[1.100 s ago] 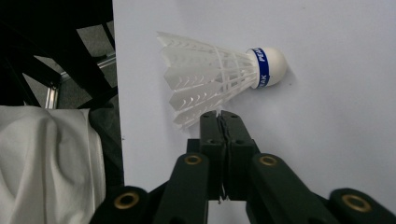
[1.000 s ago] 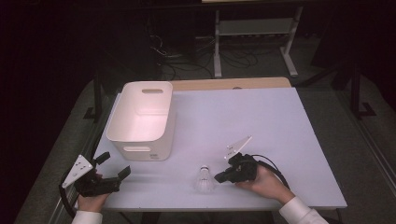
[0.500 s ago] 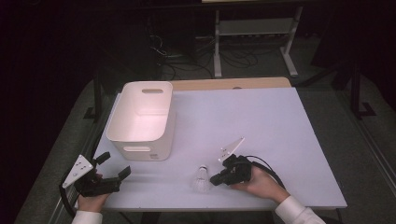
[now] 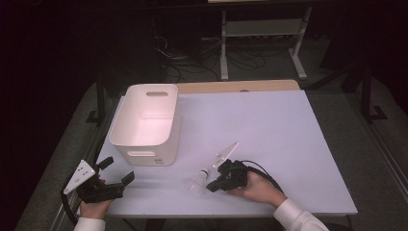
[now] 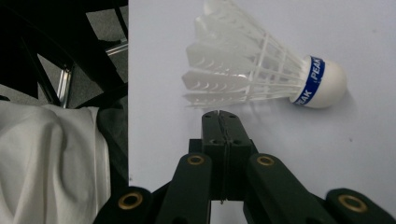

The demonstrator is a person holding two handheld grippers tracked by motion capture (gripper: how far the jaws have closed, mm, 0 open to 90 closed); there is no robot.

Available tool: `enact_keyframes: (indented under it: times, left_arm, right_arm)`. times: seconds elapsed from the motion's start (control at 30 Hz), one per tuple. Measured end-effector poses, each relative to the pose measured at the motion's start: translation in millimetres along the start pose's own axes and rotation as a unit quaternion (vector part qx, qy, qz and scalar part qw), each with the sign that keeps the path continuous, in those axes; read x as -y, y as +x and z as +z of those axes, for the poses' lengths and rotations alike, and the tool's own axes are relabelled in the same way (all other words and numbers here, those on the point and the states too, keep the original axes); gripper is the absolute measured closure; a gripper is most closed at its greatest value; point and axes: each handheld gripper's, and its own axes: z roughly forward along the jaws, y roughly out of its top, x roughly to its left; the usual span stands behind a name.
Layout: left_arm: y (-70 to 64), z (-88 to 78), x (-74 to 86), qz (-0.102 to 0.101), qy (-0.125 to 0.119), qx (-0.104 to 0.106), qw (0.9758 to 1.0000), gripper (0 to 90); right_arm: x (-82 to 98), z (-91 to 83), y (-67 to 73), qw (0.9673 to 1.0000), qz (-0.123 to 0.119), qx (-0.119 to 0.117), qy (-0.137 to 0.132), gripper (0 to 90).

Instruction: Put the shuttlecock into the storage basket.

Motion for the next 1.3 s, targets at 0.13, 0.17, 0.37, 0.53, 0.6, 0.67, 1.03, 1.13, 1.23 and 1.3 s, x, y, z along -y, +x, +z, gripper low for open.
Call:
enact_keyframes:
  times: [0.13, 0.17, 0.37, 0.53, 0.6, 0.67, 1.03, 1.13, 1.23, 1.3]
  left_arm:
    - [0.1, -0.1, -0.1, 0.0, -0.003, 0.0, 1.0, 0.0]
    - [0.3, -0.3, -0.1, 0.001, -0.002, 0.0, 1.0, 0.0]
    - [0.3, -0.8, -0.3, 0.0, -0.003, 0.0, 1.0, 0.0]
    - [-0.1, -0.6, -0.3, -0.002, -0.006, 0.002, 1.0, 0.0]
    - [-0.1, -0.7, -0.3, -0.001, -0.005, 0.002, 1.0, 0.0]
    - [-0.1, -0.8, -0.3, 0.0, -0.006, 0.002, 1.0, 0.0]
    - [0.7, -0.9, -0.2, 0.0, -0.003, 0.002, 1.0, 0.0]
    - [0.6, -0.9, -0.1, 0.0, -0.002, 0.001, 1.0, 0.0]
    - [0.9, -1.2, -0.1, -0.001, -0.003, 0.0, 1.0, 0.0]
    - [1.1, -1.3, -0.1, 0.0, -0.002, 0.0, 1.0, 0.0]
  right_arm:
    - [-6.5, 4.1, 0.4, 1.0, -0.001, -0.002, 0.001, 88.8]
    - [-8.8, 5.7, -0.2, 1.0, -0.006, -0.002, 0.0, 88.8]
    - [-18.7, 17.3, -0.7, 0.9999, -0.011, -0.007, 0.002, 88.9]
    - [-26.4, 25.1, -0.9, 0.9998, -0.018, -0.006, 0.006, 88.9]
    - [-28.9, 28.5, -1.9, 0.9998, -0.017, -0.004, 0.005, 88.9]
    - [-30.9, 30.1, -4.0, 0.9999, -0.012, -0.003, 0.001, 88.9]
    - [-34.2, 30.5, -17.5, 0.9995, 0.007, 0.018, -0.027, 88.9]
    - [-36.2, 30.9, -20.7, 0.9992, 0.013, 0.02, -0.032, 88.9]
    - [-38.0, 31.5, -23.3, 0.9991, 0.017, 0.024, -0.031, 88.9]
    - [-39.1, 31.6, -24.7, 0.9989, 0.018, 0.03, -0.033, 88.9]
